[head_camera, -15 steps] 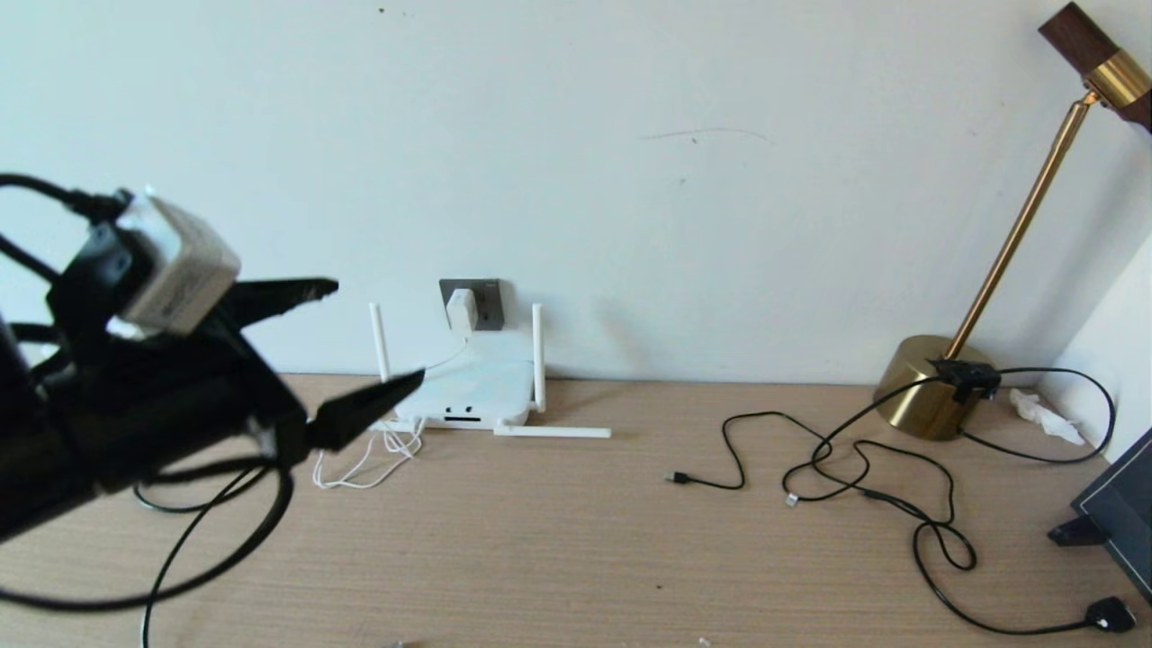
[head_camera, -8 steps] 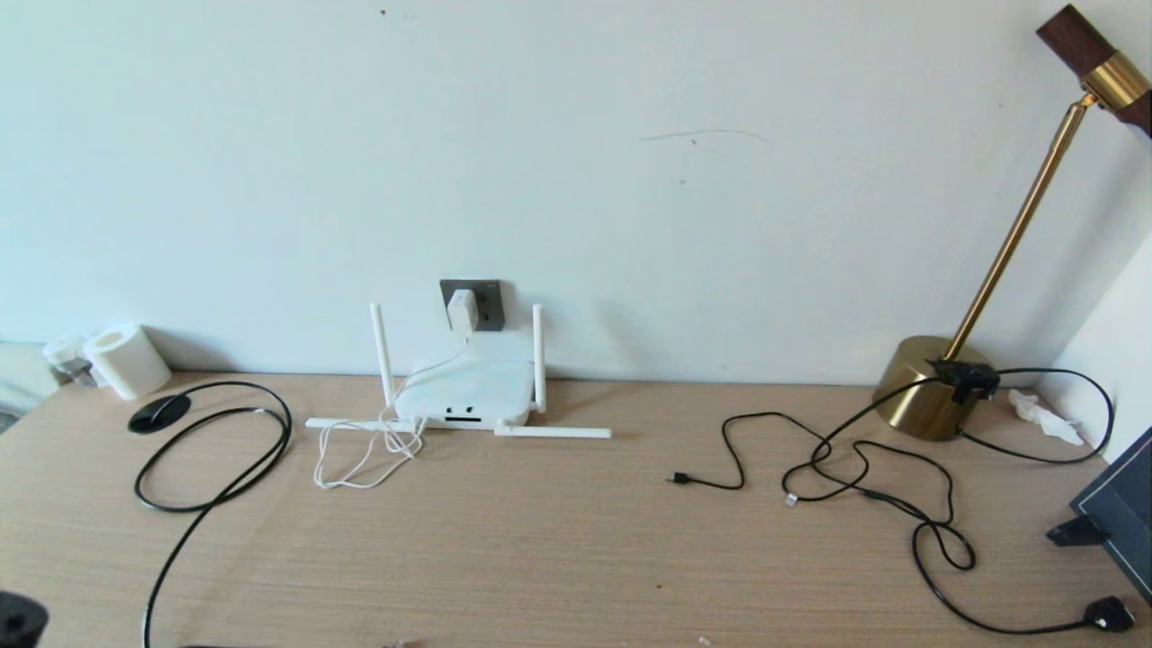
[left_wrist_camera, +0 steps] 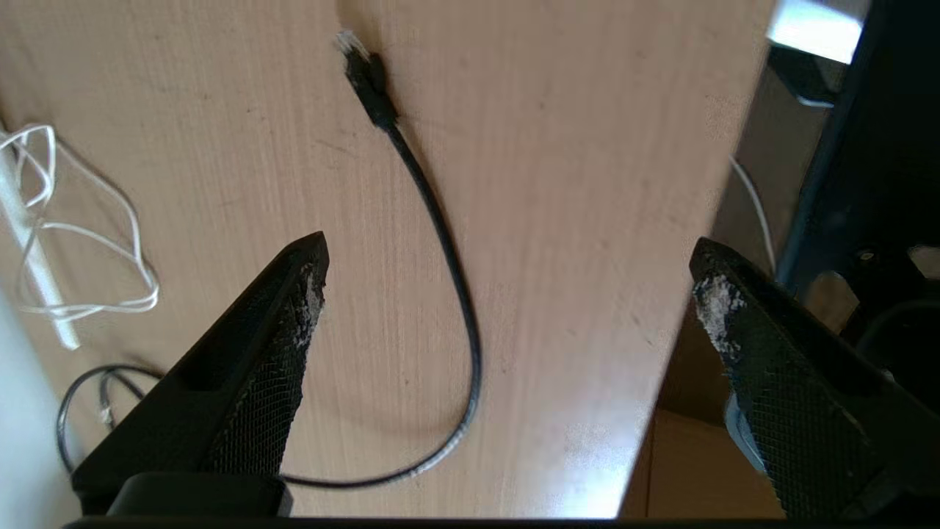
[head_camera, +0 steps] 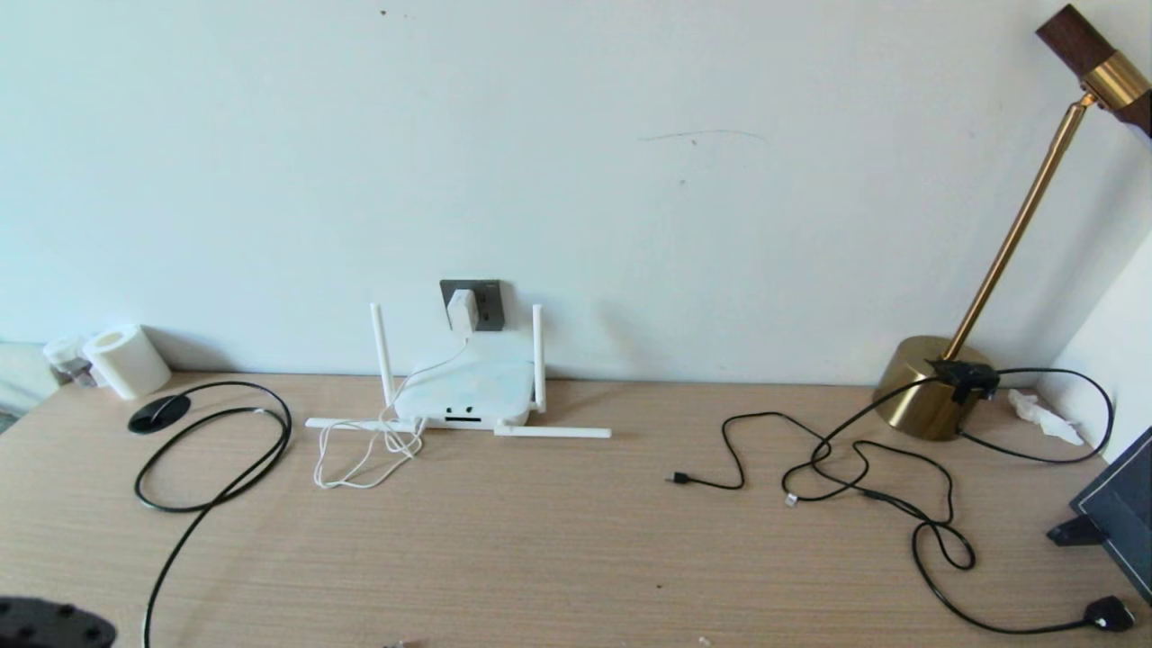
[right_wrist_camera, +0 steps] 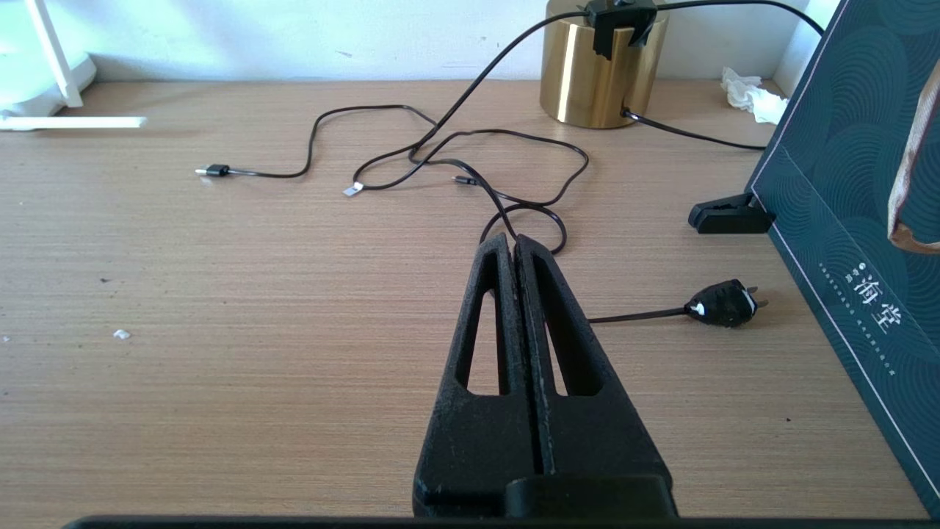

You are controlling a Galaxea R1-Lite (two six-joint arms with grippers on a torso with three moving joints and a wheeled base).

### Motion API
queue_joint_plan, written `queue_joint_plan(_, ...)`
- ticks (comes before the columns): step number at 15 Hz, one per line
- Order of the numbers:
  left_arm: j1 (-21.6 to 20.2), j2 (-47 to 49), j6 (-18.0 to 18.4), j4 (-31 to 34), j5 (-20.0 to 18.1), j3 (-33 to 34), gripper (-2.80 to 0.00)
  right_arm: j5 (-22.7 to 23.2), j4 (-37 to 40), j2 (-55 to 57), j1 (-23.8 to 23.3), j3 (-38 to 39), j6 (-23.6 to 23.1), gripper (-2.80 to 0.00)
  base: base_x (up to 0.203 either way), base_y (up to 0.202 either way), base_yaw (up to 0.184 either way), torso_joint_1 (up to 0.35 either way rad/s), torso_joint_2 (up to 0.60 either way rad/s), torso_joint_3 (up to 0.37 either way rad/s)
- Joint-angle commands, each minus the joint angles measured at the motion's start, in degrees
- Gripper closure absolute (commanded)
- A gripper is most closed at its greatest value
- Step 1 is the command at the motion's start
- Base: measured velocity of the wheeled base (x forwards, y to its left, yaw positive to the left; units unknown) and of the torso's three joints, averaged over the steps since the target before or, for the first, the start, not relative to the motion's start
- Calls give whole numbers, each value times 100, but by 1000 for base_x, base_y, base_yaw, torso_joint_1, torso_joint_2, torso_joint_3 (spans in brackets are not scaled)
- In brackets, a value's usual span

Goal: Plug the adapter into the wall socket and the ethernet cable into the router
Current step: Pick up cable

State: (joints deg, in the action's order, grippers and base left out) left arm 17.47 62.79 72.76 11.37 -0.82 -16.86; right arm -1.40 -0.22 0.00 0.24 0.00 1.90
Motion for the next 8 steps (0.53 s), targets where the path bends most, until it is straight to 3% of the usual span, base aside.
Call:
queue_joint_plan(1, -10, 1058, 16, -170, -56, -163, -280, -1, -4, 0, 2, 0, 3, 0, 0, 0, 0, 0, 0, 0)
queue_joint_plan(8, -505, 3359, -241, -526, -863, -1408, -280, -1, 1, 0, 2, 0, 3, 0, 0, 0, 0, 0, 0, 0)
